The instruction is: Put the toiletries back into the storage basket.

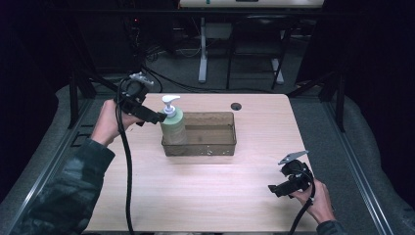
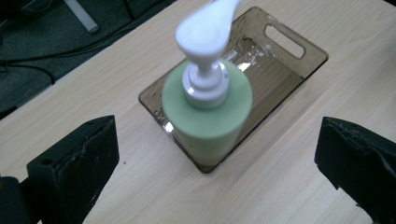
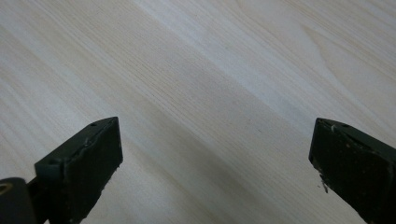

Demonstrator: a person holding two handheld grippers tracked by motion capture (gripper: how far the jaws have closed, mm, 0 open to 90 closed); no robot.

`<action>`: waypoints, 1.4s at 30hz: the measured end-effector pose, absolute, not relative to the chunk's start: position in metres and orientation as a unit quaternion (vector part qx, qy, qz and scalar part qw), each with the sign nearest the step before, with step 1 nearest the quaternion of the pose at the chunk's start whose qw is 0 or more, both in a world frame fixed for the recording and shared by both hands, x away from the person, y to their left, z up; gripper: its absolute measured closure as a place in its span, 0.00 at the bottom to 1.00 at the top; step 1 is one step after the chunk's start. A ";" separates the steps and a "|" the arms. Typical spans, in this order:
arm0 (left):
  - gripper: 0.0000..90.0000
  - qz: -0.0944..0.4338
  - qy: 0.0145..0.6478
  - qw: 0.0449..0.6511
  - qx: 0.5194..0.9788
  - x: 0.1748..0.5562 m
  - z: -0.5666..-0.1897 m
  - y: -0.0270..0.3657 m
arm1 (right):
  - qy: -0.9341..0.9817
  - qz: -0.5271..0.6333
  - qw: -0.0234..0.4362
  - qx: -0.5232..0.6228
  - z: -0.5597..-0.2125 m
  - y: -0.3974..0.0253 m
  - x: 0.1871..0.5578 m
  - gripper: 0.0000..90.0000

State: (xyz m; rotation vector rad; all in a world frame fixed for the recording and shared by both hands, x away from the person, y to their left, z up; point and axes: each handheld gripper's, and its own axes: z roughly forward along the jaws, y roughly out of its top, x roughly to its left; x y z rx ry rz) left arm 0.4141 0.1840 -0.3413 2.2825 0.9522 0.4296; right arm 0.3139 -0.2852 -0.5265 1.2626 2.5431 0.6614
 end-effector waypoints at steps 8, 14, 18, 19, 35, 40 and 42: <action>0.00 0.161 0.371 0.312 0.860 0.387 -0.374 0.200 | 0.867 0.223 0.113 0.431 -0.527 -0.284 0.314 0.02; 0.00 0.156 0.392 0.314 0.851 0.376 -0.397 0.211 | 0.868 0.222 0.111 0.431 -0.527 -0.283 0.314 0.03; 0.00 0.149 0.402 0.317 0.846 0.369 -0.416 0.216 | 0.868 0.222 0.112 0.430 -0.528 -0.283 0.314 0.02; 0.00 0.146 0.406 0.316 0.845 0.368 -0.419 0.218 | 0.868 0.223 0.110 0.430 -0.528 -0.283 0.314 0.02; 0.00 0.130 0.440 0.312 0.832 0.361 -0.473 0.236 | 0.867 0.223 0.113 0.430 -0.531 -0.285 0.316 0.02; 0.00 0.120 0.439 0.303 0.837 0.365 -0.488 0.240 | 0.867 0.224 0.112 0.431 -0.533 -0.286 0.316 0.02; 0.00 0.116 0.441 0.304 0.837 0.367 -0.493 0.244 | 0.867 0.222 0.112 0.432 -0.534 -0.286 0.316 0.02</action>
